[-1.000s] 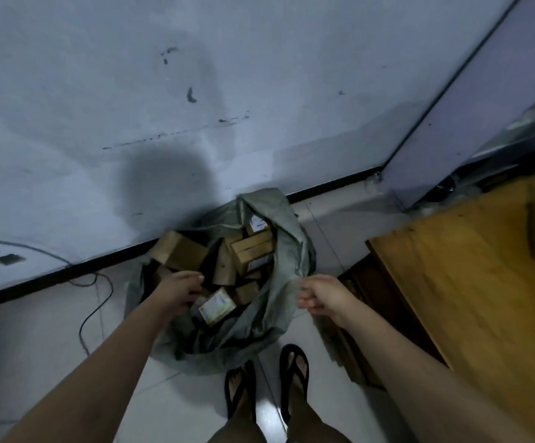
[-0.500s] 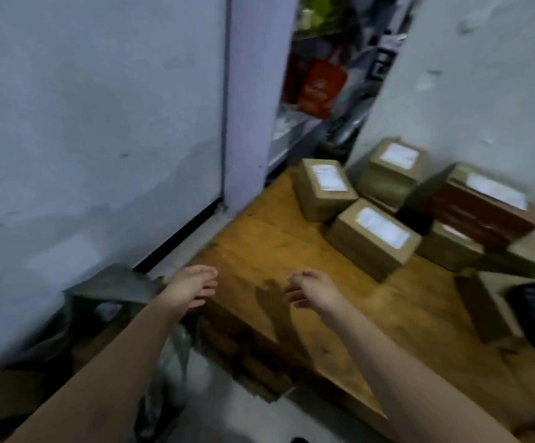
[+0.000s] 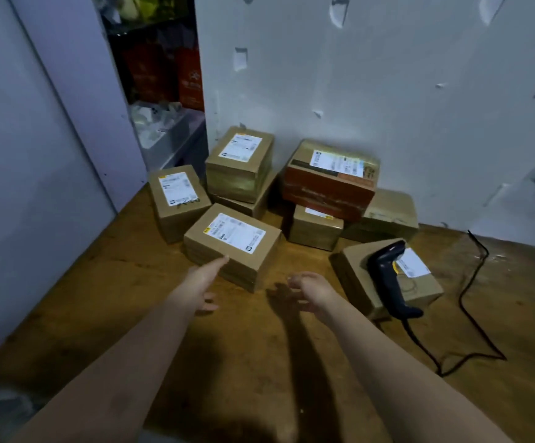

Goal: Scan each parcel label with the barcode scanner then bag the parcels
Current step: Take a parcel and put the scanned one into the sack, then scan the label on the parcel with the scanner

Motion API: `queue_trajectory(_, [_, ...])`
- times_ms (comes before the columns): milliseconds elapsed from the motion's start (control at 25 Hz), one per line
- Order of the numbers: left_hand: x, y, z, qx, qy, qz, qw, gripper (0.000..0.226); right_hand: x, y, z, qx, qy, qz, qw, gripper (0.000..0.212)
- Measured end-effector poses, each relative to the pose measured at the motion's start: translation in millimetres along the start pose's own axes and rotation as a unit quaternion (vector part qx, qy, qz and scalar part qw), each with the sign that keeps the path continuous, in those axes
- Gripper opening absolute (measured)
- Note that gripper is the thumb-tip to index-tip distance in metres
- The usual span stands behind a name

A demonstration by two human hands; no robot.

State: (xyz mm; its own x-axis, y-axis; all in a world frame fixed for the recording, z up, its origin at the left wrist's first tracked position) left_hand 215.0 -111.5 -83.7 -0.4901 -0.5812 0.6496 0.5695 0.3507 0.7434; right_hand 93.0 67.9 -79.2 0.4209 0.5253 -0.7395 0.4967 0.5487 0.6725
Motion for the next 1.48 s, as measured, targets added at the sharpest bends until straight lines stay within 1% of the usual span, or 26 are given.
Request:
queue_trajectory(120, [9, -26, 22, -0.006, 0.02, -0.026, 0.999, 0.1, -8, -7, -12, 0.002, 0.002, -0.001, 1.0, 0.035])
queue_trajectory(160, [10, -34, 27, -0.001, 0.03, -0.032, 0.999, 0.102, -8, -7, -17, 0.018, 0.016, -0.014, 1.0, 0.035])
queue_trajectory(200, [12, -42, 33, 0.001, 0.039, -0.034, 0.999, 0.104, -9, -5, -27, 0.059, 0.051, -0.038, 0.996, 0.036])
queue_trajectory(240, [14, -49, 37, -0.001, 0.049, -0.033, 0.998, 0.107, -11, -2, -39, 0.125, 0.107, -0.066, 0.984, 0.038])
queue_trajectory(280, [15, -56, 39, 0.001, 0.062, -0.029, 0.998, 0.109, -12, 3, -53, 0.205, 0.167, -0.088, 0.96, 0.041])
queue_trajectory(320, [15, -61, 41, 0.006, 0.072, -0.024, 0.997, 0.111, -12, 7, -69, 0.284, 0.223, -0.098, 0.927, 0.044])
queue_trajectory(360, [14, -67, 41, 0.011, 0.085, -0.018, 0.996, 0.115, -11, 10, -86, 0.348, 0.265, -0.088, 0.895, 0.049])
queue_trajectory(400, [13, -71, 41, 0.012, 0.101, -0.009, 0.995, 0.12, -8, 11, -102, 0.389, 0.281, -0.059, 0.875, 0.056])
queue_trajectory(440, [11, -76, 39, 0.012, 0.116, -0.001, 0.993, 0.122, -2, 9, -116, 0.404, 0.273, -0.017, 0.873, 0.064])
queue_trajectory(520, [7, -79, 35, 0.004, 0.126, -0.002, 0.992, 0.115, 12, 2, -129, 0.385, 0.235, 0.052, 0.891, 0.075])
queue_trajectory(560, [5, -80, 32, -0.004, 0.124, -0.01, 0.992, 0.111, 18, -2, -129, 0.372, 0.233, 0.069, 0.896, 0.075])
queue_trajectory(640, [0, -75, 31, -0.035, 0.102, -0.011, 0.994, 0.102, 25, -5, -128, 0.361, 0.249, 0.081, 0.895, 0.065])
queue_trajectory(680, [-5, -71, 32, -0.055, 0.086, -0.006, 0.995, 0.098, 24, -3, -126, 0.349, 0.246, 0.077, 0.901, 0.055])
queue_trajectory(760, [-18, -58, 39, -0.095, 0.048, 0.007, 0.994, 0.088, 19, 4, -119, 0.292, 0.195, 0.058, 0.935, 0.038])
queue_trajectory(840, [-32, -47, 47, -0.117, -0.002, 0.022, 0.993, 0.08, 10, 14, -104, 0.237, 0.126, 0.032, 0.963, 0.038])
queue_trajectory(880, [-39, -41, 50, -0.112, -0.031, 0.031, 0.993, 0.076, 4, 23, -93, 0.214, 0.093, 0.01, 0.972, 0.038])
queue_trajectory(920, [-47, -36, 52, -0.106, -0.054, 0.041, 0.992, 0.077, -4, 34, -80, 0.183, 0.066, -0.007, 0.981, 0.034])
queue_trajectory(1000, [-61, -30, 53, -0.116, -0.071, 0.053, 0.989, 0.088, -17, 57, -52, 0.087, 0.007, -0.032, 0.996, 0.025])
queue_trajectory(1080, [-70, -24, 55, -0.13, -0.052, 0.071, 0.988, 0.089, -27, 79, -25, -0.008, -0.067, -0.057, 0.996, 0.022])
queue_trajectory(1200, [-76, -19, 58, -0.123, -0.037, 0.087, 0.988, 0.087, -40, 96, 0, -0.084, -0.108, -0.063, 0.989, 0.029])
queue_trajectory(1280, [-75, -17, 57, -0.124, -0.048, 0.082, 0.988, 0.092, -49, 101, 9, -0.114, -0.139, -0.056, 0.982, 0.036])
queue_trajectory(1360, [-75, -18, 54, -0.136, -0.055, 0.083, 0.986, 0.096, -58, 104, 13, -0.131, -0.145, -0.04, 0.98, 0.037])
queue_trajectory(1480, [-72, -18, 52, -0.148, -0.074, 0.094, 0.982, 0.086, -69, 107, 20, -0.134, -0.096, -0.013, 0.986, 0.036])
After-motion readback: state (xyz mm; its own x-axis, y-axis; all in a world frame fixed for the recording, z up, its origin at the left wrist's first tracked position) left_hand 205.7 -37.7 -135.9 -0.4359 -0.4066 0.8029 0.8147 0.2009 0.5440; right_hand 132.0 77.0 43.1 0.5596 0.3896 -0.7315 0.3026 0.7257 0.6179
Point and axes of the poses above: each hand's wrist, its own y-axis away from the middle knuckle, its own z-axis out of the palm, x = y × z, the point moved 1 cm from there along -y, towards the middle knuckle, and after that the axes turned 15 degrees about -x, right-handed, at the moved point
